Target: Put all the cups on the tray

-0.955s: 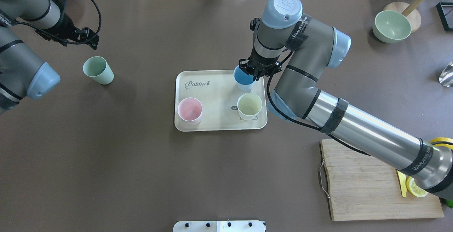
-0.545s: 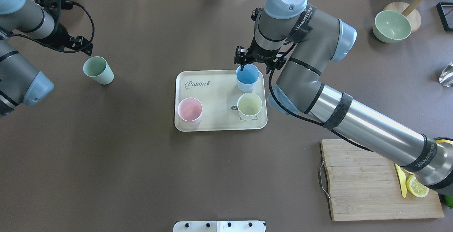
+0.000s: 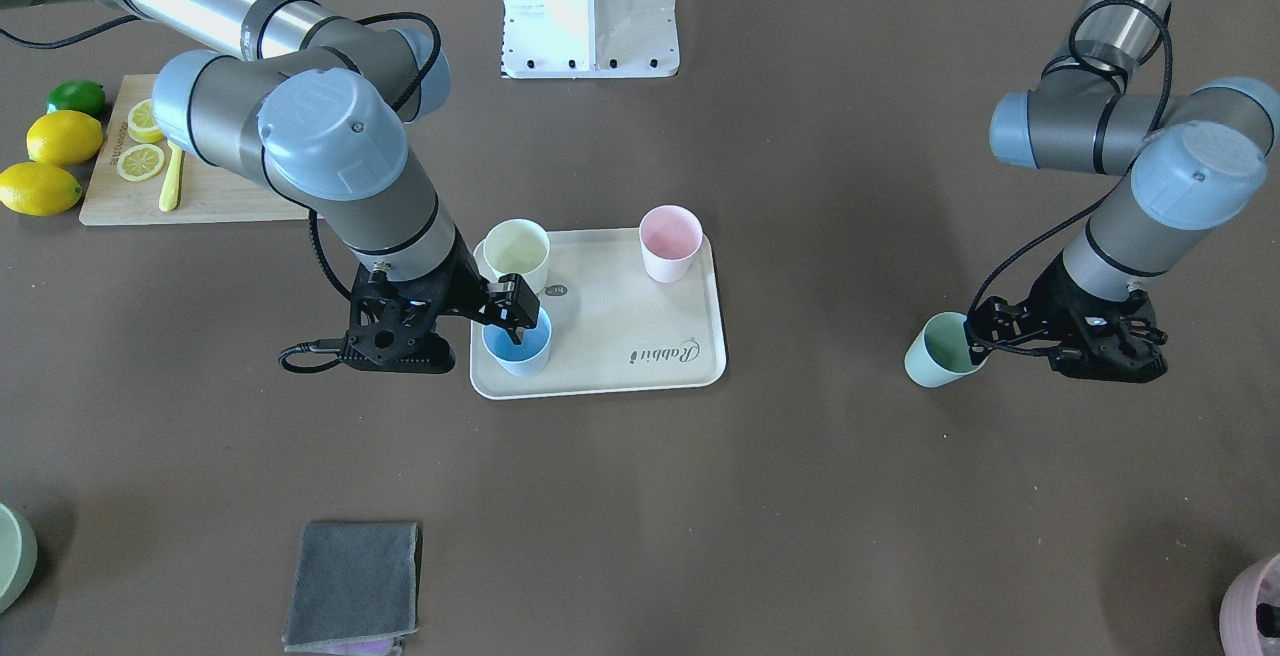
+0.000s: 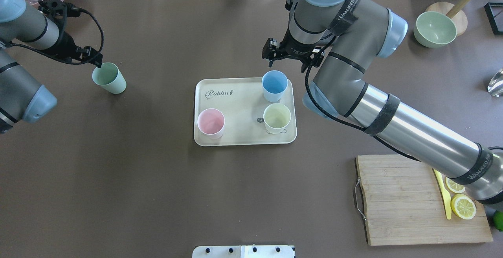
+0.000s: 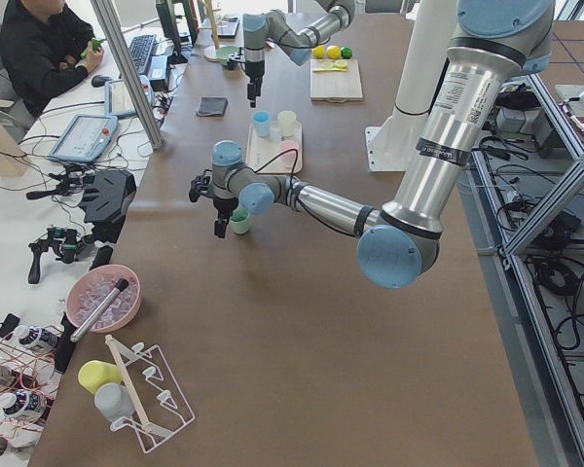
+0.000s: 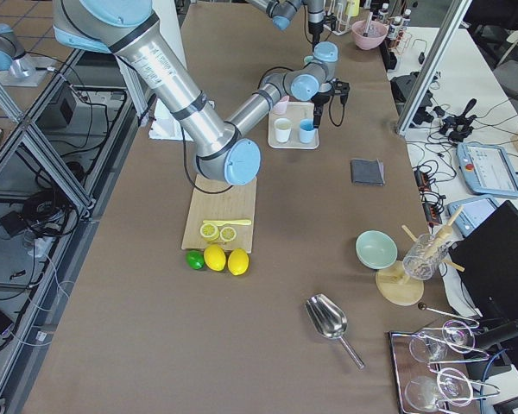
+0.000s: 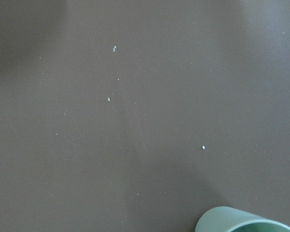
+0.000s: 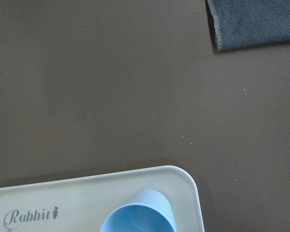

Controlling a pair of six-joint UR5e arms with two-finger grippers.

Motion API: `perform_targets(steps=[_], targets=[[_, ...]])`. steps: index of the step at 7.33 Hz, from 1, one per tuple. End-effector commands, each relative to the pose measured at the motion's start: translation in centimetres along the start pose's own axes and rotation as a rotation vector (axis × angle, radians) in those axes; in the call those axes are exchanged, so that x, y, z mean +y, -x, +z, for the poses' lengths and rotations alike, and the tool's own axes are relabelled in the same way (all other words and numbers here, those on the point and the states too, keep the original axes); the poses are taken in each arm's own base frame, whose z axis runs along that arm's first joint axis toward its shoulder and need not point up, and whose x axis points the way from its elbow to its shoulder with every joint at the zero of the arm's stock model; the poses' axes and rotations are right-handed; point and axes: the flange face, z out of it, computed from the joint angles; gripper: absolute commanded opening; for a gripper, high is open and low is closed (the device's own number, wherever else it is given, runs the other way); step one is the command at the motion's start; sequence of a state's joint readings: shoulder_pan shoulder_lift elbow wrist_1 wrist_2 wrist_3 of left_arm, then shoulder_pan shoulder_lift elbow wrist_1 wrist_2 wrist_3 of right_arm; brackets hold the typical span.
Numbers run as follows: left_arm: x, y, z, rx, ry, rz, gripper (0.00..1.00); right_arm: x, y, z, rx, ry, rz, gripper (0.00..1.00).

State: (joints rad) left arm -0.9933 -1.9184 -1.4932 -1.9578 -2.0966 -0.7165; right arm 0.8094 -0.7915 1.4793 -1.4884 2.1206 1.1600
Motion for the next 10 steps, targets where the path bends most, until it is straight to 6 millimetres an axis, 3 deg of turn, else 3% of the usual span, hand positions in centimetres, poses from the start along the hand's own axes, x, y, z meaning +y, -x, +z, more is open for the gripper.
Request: perform_targets(steps=[1,2,6,8,10], targets=[[1.3,-2.4,1.3,0.017,0.028,-0.010,0.77,-0.9,-0.7,-2.6,0.004,-0.003,0.017,1.00],[1.7,-2.7,1.9,0.016,0.038,-0.015,0.01,-1.4,-1.0,-3.3,-0.003,0.002,0.026,1.00],[0.8,-3.4,0.9,0.027,0.021,-0.002,0.00,-2.0,-1.7,-6.7,-0.034,0.007,0.043,1.00],[-1.7,-4.7,-2.6,0.086,0.020,-0.028,0.00,-2.4,-2.1,-7.6,-0.040,-0.005,0.046,1.00],[-4.2,-11.3,-7.3,0.081,0.046,-0.099,0.00,-3.0,-3.8,-8.1,-0.027,-0.008,0.044,1.00]])
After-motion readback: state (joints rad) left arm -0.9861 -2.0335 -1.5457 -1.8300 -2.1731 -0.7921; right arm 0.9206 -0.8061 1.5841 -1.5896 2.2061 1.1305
